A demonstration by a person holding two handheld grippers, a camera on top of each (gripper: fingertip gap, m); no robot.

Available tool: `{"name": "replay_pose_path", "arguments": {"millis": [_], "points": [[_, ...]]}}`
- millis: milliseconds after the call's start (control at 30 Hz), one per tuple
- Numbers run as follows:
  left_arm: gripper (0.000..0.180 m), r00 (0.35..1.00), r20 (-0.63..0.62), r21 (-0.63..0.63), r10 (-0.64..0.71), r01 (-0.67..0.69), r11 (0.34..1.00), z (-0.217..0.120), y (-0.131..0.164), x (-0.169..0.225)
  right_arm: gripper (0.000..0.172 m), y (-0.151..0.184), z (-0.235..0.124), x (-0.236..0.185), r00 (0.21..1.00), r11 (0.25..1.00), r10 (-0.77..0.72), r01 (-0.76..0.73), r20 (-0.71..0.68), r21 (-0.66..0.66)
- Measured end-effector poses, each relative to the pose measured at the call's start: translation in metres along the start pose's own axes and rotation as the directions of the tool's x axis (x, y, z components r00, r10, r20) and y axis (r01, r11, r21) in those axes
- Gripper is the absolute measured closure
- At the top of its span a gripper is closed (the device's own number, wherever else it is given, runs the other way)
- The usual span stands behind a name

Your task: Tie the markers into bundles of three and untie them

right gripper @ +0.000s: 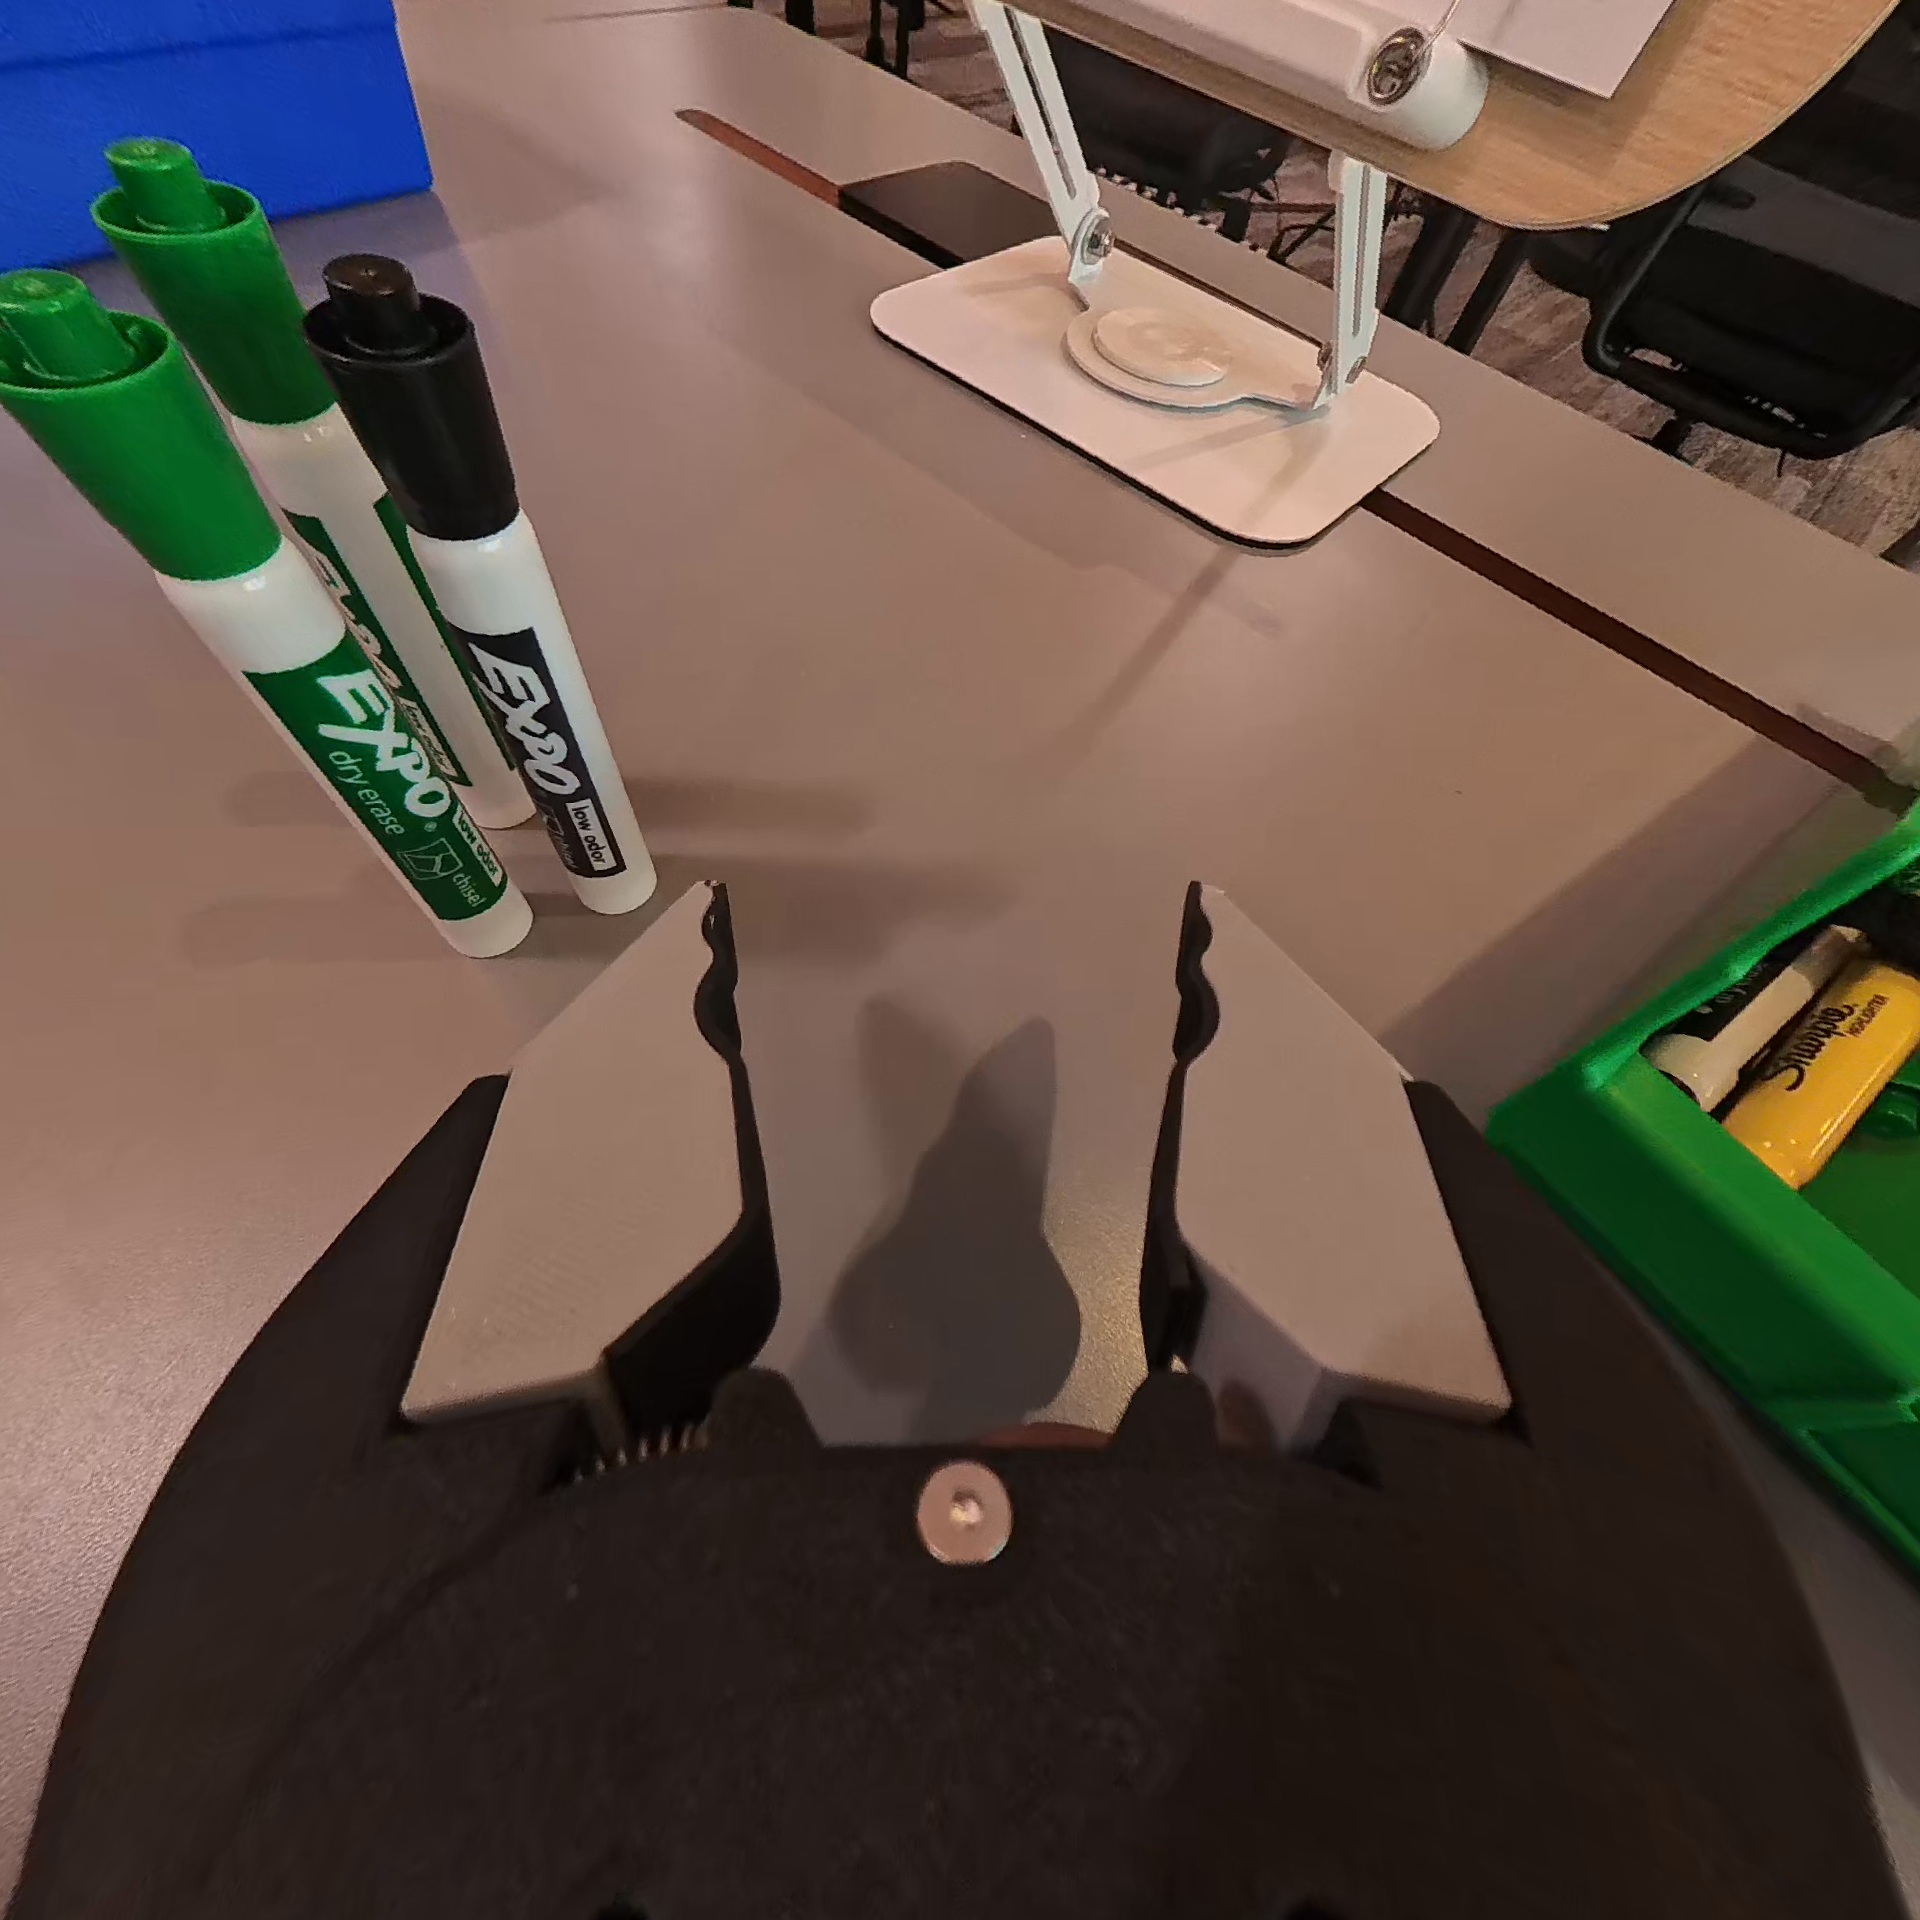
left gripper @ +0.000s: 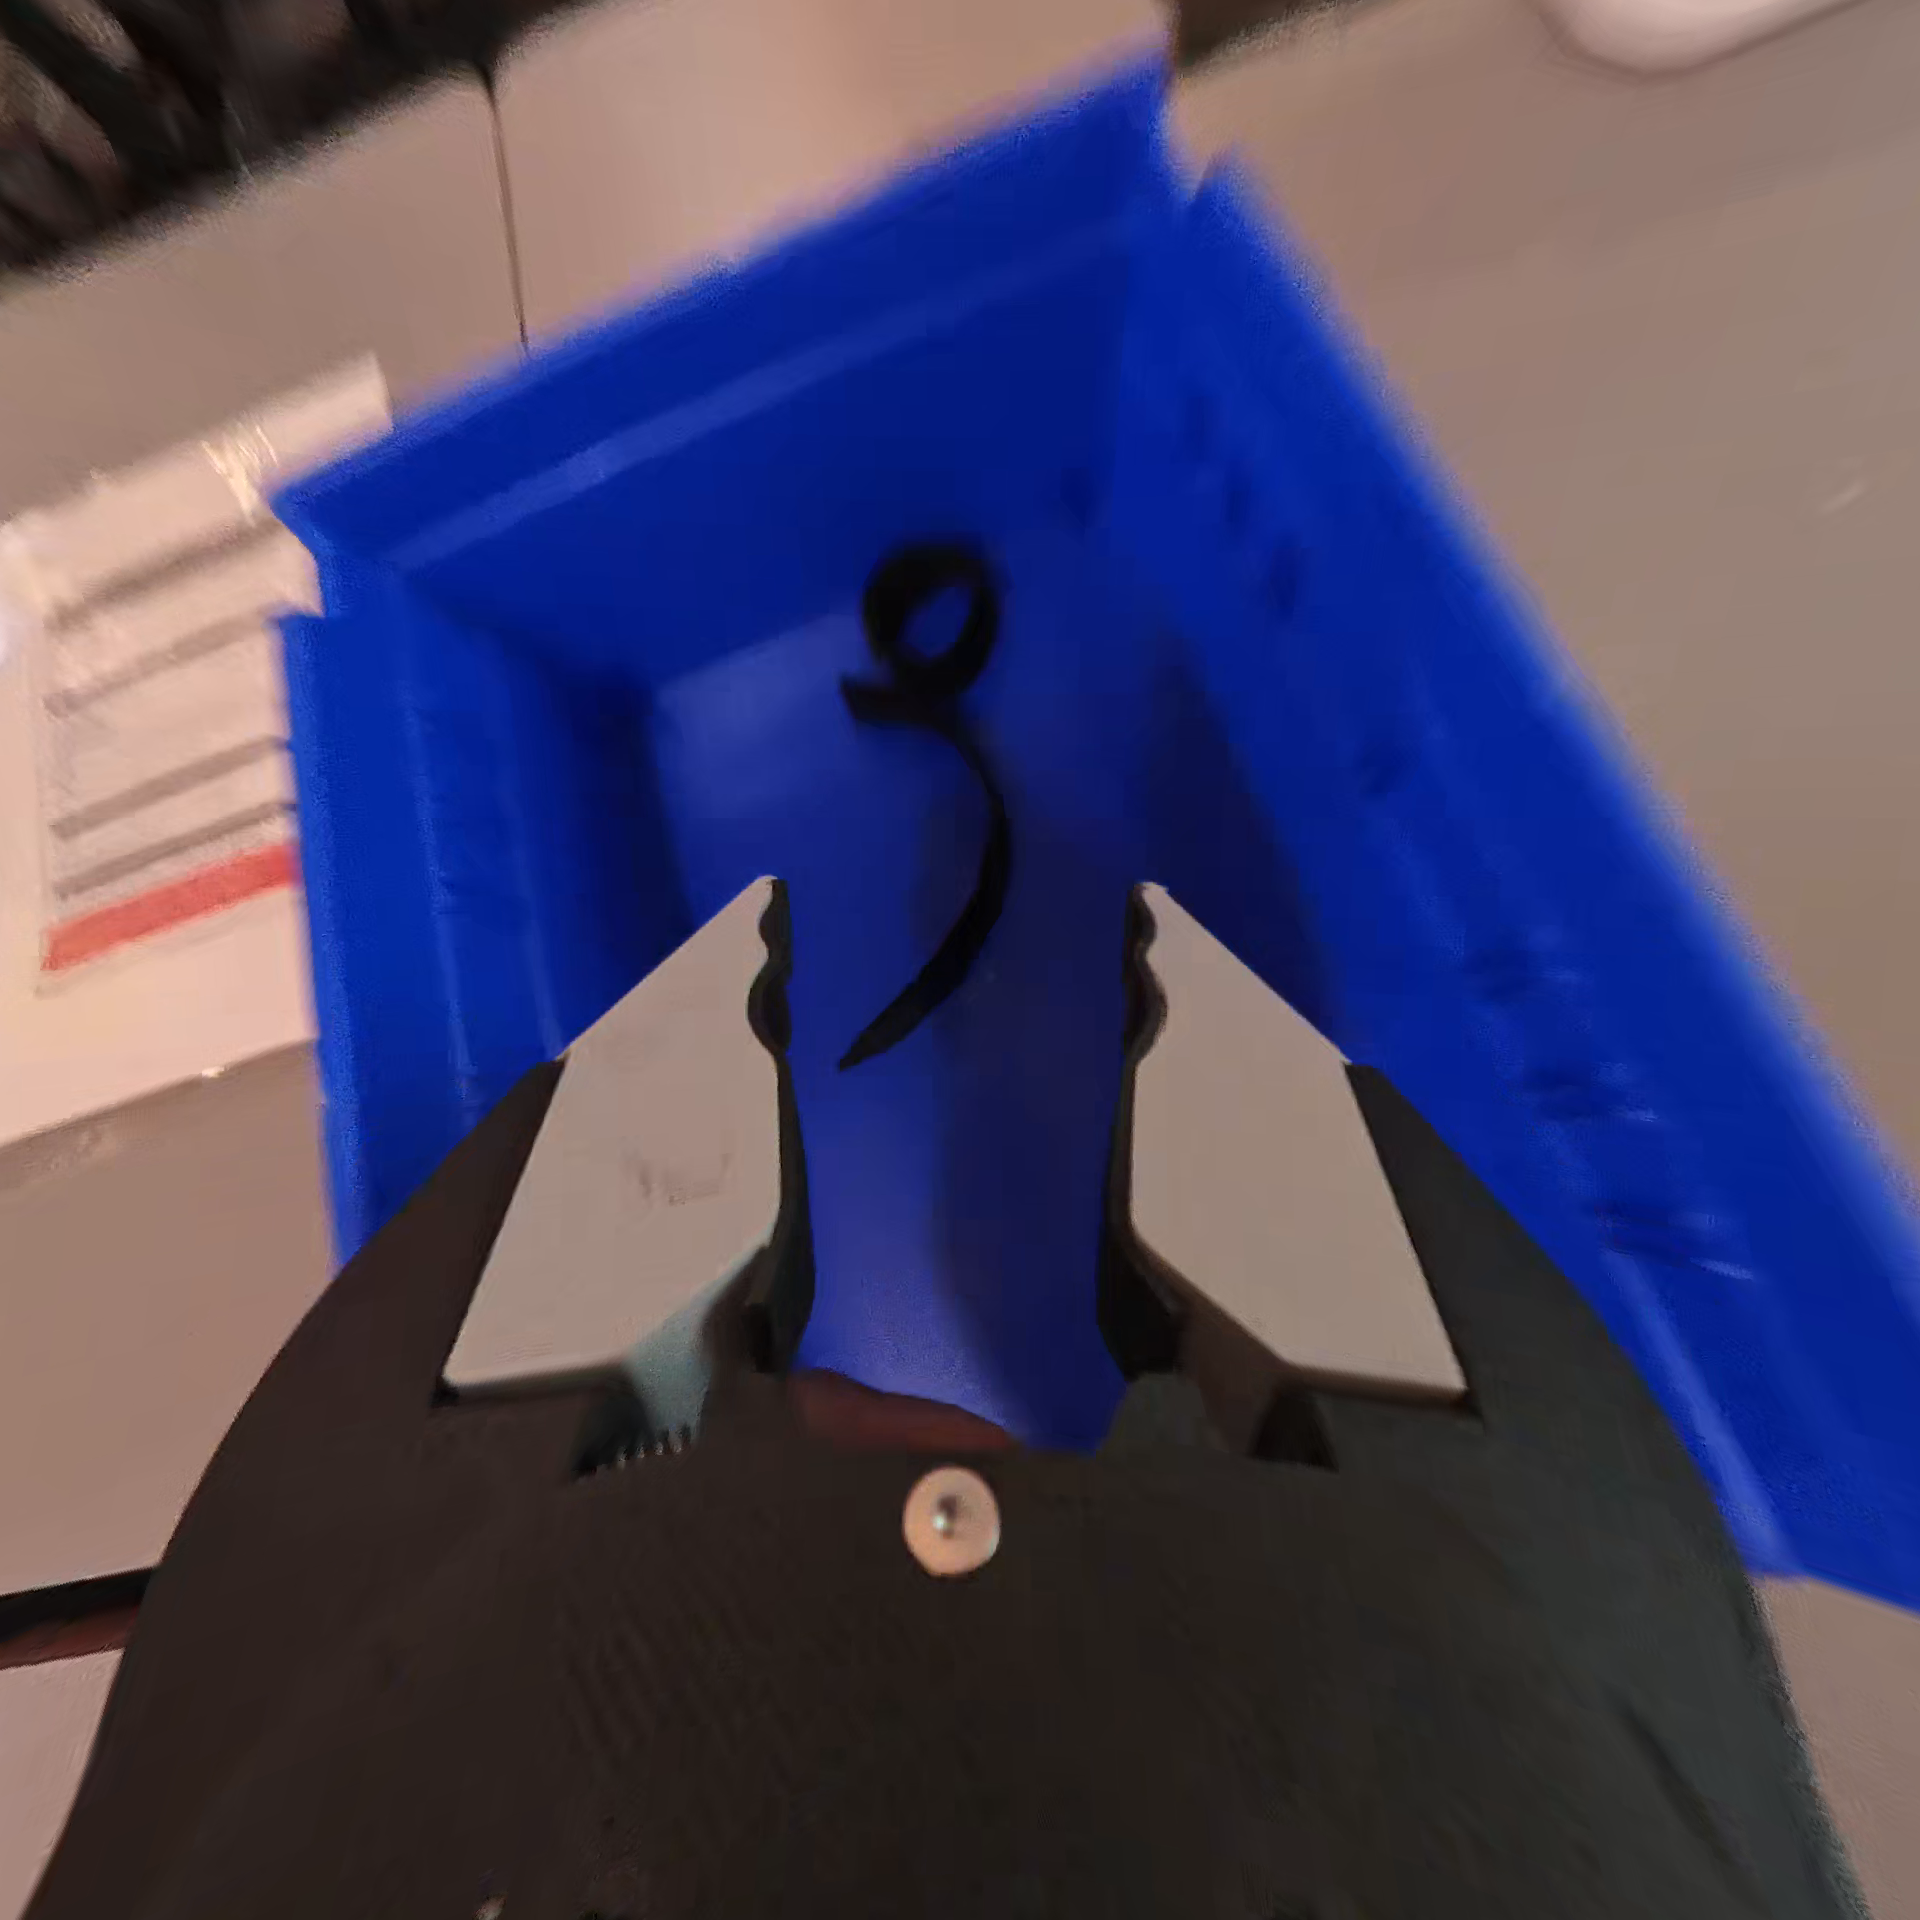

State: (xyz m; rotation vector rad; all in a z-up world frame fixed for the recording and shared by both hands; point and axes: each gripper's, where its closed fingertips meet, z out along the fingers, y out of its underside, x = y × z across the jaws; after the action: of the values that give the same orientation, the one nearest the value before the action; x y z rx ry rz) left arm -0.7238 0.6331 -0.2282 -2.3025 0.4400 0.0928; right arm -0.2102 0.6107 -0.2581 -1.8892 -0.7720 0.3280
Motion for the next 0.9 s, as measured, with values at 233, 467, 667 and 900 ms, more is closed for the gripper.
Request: {"name": "replay_pose_path", "arguments": {"millis": [233,467,667,900], "points": [[0.138,0.999,0.028,-0.175,0.039,-0.034,0.984,0.061,0.036,-0.013,0.09,0.0,-0.002,0.003,0.999,0.999,0.04,-0.04,0.014,0.009],[0.18,0.987,0.122,-0.155,0.103,-0.084,0.984,0.043,0.023,-0.034,0.092,-0.006,-0.005,-0.002,0.999,1.0,0.017,-0.017,0.031,0.018],[0.18,0.971,0.142,0.233,0.191,-0.22,0.947,-0.062,-0.068,0.013,0.093,-0.032,-0.023,-0.006,0.998,0.991,0.028,-0.035,0.056,0.128],[0.18,0.854,0.047,0.556,0.518,-0.453,0.697,-0.161,-0.132,0.217,0.096,-0.059,-0.051,-0.004,0.995,0.957,0.033,-0.059,0.096,0.283]]}}
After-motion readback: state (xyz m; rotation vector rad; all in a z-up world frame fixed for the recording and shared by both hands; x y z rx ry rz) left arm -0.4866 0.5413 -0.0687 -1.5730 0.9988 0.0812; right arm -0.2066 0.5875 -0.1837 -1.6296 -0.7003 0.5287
